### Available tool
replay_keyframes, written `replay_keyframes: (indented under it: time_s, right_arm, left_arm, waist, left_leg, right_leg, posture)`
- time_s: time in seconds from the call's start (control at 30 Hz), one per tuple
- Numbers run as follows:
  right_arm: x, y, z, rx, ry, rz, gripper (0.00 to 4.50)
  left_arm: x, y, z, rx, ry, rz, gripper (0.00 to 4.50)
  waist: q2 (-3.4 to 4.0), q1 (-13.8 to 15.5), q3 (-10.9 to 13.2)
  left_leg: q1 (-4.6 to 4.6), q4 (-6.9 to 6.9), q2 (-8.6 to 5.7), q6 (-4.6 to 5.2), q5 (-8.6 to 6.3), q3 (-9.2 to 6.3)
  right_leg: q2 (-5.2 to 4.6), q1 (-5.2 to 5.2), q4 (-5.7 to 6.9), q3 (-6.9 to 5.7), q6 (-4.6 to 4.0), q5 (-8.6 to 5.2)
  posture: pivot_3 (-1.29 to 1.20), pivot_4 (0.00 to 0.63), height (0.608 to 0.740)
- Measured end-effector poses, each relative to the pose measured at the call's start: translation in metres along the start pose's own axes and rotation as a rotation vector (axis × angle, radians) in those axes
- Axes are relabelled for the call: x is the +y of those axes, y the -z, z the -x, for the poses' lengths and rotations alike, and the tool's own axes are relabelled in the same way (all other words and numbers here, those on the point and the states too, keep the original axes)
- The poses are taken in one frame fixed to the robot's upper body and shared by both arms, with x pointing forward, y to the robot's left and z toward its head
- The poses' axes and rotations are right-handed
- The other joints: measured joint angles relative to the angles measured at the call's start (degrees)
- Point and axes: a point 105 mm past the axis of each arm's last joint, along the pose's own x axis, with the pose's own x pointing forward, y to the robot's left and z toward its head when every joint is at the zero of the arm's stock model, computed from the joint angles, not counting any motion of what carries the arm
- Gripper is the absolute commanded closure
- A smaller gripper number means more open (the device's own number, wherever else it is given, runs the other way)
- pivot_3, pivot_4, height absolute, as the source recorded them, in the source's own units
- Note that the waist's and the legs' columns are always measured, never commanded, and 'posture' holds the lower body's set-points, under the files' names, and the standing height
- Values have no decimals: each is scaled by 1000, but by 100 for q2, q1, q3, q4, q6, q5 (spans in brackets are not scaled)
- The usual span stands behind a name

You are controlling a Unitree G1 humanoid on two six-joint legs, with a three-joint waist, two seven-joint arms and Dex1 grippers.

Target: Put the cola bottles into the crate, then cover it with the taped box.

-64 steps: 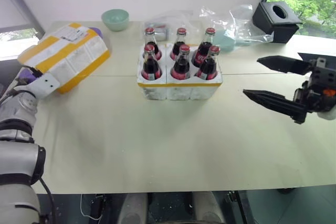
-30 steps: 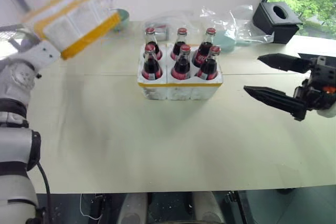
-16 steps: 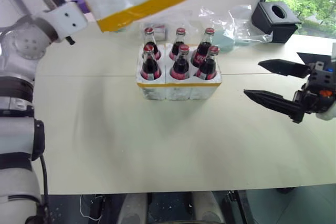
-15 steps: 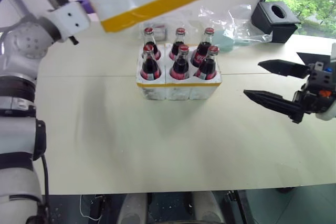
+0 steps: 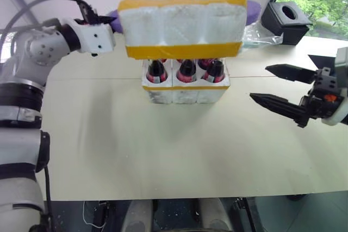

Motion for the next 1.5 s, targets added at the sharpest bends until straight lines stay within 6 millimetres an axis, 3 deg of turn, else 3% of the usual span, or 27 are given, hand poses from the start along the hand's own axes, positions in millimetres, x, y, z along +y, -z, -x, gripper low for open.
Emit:
replay_keyframes:
  time_s: [0.2, 0.37, 0.6, 0.7, 0.9, 1.0, 1.1, 1.13, 1.23, 1.3, 1.5]
  right_arm:
    - [-1, 0, -2, -6, 13, -3, 0]
    - [-1, -2, -5, -15, 12, 2, 0]
    - [-2, -4, -7, -23, 20, 0, 0]
    - [-2, -3, -7, -23, 19, -2, 0]
    - [-2, 1, -5, -12, 17, -15, 0]
    - [-3, 3, -3, -2, 20, -17, 0]
    - [-4, 6, -1, 9, 25, -21, 0]
    - [-6, 7, 0, 12, 29, -22, 0]
    - [-11, 10, 2, 24, 40, -26, 0]
    - [-15, 13, 4, 32, 46, -30, 0]
    - [-23, 36, 16, 102, 63, -94, 0]
  left_arm:
    - [-17, -14, -4, -5, 63, -99, 4290]
    - [-19, -15, -5, 42, 73, -152, 4290]
    - [-27, -12, -1, 87, 87, -193, 723]
    - [-32, -12, 4, 91, 102, -163, 723]
    - [-69, -22, 39, -2, 293, 156, 723]
    - [-74, -29, 65, -34, 401, 399, 723]
    - [-64, -34, 95, -64, 479, 824, 723]
    - [-53, -36, 104, -98, 487, 993, 723]
    - [-10, -37, 115, -224, 402, 1285, 723]
    - [7, -34, 119, -265, 352, 1374, 723]
    - [-6, -22, 120, -216, 389, 1462, 723]
  waist:
    - [0, -6, 0]
    - [0, -9, 0]
    - [0, -11, 0]
    - [0, -12, 0]
    - [2, -37, 1]
    - [3, -30, 1]
    - [3, -36, 2]
    - [4, -24, 2]
    - [3, 13, 2]
    - [5, -9, 1]
    - [7, -37, 0]
  left_leg:
    - [1, 0, -1, 0, 0, -2]
    - [2, 0, -1, 0, 0, -2]
    - [2, 0, -1, 1, 0, -3]
    - [2, 0, 0, 0, 0, -3]
    - [6, -4, 3, 1, 0, -3]
    - [6, -2, 4, 1, 0, -3]
    - [8, -2, 6, 1, 0, -3]
    - [7, -1, 6, 1, 0, -4]
    - [19, 3, 5, 1, 0, -8]
    - [30, 2, 4, 1, 0, -5]
    - [36, -11, 7, 1, 0, -4]
  right_leg:
    - [1, 1, 1, 1, 0, 0]
    - [2, 1, 1, 1, 0, 0]
    - [2, 1, 2, 1, 0, 0]
    - [2, 1, 2, 1, 0, 0]
    - [4, 1, 3, 2, -2, -1]
    - [4, 2, 3, 2, -3, -1]
    - [5, 2, 3, 2, -3, -2]
    - [7, 3, 3, 1, -3, -3]
    - [8, 20, -1, 0, -7, -9]
    - [8, 31, -4, 1, -6, -8]
    - [13, 27, -1, 2, -22, -17]
  posture:
    - [0, 150, 739]
    - [0, 150, 739]
    - [0, 150, 739]
    - [0, 150, 739]
    - [0, 150, 739]
    - [0, 150, 739]
    - [0, 150, 739]
    - [0, 150, 739]
    - [0, 150, 739]
    - [0, 150, 739]
    - [0, 150, 739]
